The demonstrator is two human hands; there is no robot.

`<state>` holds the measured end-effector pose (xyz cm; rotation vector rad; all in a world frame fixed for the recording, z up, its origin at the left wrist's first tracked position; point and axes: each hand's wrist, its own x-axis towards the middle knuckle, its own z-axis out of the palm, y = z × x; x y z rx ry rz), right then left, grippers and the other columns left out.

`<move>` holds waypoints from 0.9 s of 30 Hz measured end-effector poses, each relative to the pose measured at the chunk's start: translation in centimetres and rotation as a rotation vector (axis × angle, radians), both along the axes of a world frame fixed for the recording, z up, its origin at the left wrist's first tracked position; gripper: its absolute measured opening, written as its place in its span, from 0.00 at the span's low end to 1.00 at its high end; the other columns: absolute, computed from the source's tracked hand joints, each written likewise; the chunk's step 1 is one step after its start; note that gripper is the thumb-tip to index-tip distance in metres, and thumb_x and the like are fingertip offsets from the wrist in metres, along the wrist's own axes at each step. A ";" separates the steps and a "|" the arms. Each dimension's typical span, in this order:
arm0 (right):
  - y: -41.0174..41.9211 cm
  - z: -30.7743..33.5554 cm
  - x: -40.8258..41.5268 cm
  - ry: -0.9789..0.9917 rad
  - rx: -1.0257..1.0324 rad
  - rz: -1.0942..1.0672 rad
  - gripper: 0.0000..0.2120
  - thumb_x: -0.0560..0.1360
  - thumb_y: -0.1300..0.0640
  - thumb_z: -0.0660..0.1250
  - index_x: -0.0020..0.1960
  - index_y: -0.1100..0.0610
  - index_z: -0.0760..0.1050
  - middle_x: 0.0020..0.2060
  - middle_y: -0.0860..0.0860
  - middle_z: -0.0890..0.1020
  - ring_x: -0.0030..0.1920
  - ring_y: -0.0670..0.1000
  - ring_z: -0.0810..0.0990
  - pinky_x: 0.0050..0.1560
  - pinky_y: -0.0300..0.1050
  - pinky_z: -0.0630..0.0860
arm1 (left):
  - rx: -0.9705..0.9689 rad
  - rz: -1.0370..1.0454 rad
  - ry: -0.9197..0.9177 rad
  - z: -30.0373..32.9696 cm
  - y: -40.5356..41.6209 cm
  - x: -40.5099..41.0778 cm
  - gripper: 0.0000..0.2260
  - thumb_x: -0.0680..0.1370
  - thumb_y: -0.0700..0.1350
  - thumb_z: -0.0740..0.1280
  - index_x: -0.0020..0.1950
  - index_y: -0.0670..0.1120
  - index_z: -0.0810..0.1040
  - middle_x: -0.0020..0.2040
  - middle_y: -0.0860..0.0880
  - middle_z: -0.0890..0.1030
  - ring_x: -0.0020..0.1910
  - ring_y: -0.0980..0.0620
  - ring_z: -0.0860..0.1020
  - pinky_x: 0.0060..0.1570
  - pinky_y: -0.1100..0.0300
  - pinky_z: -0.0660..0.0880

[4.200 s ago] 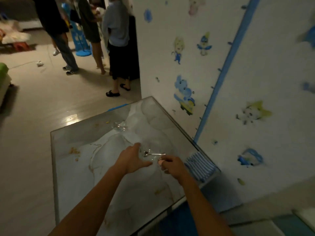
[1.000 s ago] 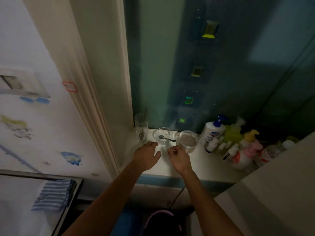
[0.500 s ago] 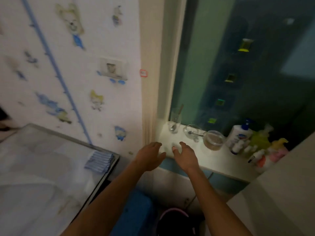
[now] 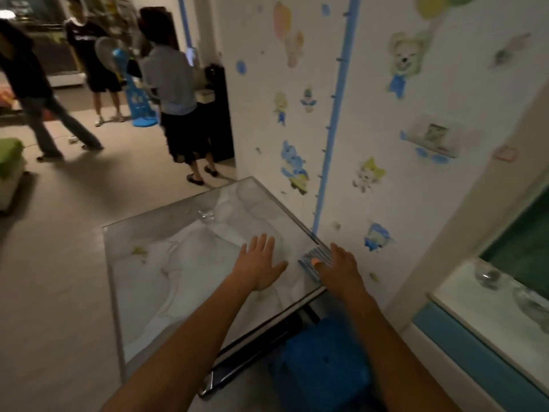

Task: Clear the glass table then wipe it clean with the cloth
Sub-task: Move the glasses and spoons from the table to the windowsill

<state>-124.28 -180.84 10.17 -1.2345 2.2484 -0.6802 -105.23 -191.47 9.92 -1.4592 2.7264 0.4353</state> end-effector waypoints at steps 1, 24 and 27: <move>-1.9 -0.3 1.2 0.005 0.010 0.037 0.43 0.72 0.29 0.55 0.78 0.54 0.54 0.76 0.53 0.60 0.75 0.58 0.57 0.74 0.58 0.56 | 0.002 0.035 0.004 0.0 -1.2 2.0 0.37 0.80 0.66 0.50 0.81 0.47 0.44 0.81 0.46 0.43 0.80 0.45 0.43 0.77 0.46 0.43; -35.0 -7.6 19.1 0.028 0.161 0.396 0.36 0.78 0.42 0.60 0.78 0.60 0.53 0.76 0.58 0.61 0.75 0.58 0.59 0.74 0.52 0.58 | 0.111 0.439 0.064 -7.6 -25.9 23.7 0.40 0.78 0.65 0.59 0.81 0.44 0.47 0.81 0.44 0.50 0.79 0.45 0.54 0.76 0.48 0.56; -38.6 -10.2 18.3 0.001 0.172 0.394 0.35 0.77 0.42 0.61 0.77 0.61 0.57 0.74 0.59 0.64 0.74 0.59 0.62 0.73 0.50 0.60 | 0.113 0.463 0.050 -9.1 -29.2 23.1 0.41 0.78 0.64 0.60 0.81 0.44 0.47 0.81 0.44 0.51 0.79 0.46 0.54 0.76 0.49 0.56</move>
